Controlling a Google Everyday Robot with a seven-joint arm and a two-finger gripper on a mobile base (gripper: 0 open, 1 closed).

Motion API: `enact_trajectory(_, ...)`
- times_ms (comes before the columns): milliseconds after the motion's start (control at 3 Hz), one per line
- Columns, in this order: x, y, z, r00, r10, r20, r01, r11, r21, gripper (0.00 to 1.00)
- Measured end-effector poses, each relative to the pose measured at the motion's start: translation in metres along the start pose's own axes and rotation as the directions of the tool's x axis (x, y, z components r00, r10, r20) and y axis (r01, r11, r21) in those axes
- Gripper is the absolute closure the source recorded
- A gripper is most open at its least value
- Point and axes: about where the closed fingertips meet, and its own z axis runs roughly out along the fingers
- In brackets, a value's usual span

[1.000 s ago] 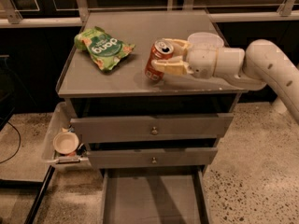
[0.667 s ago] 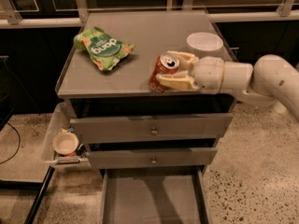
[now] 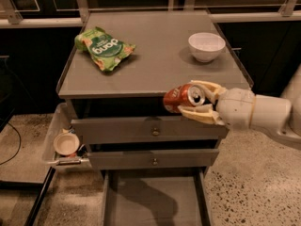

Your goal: Place coke can into bottom drawer

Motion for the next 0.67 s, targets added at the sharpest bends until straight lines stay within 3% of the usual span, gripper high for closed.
enact_trajectory(333, -0.009, 0.016, -0.046, 0.995, -0.081, -0.054, 0.084, 0.9942, 0.067, 1.00)
enact_trajectory(667, -0.002, 0.022, -0.063, 0.991, -0.090, -0.102, 0.097, 0.9925, 0.074, 1.00)
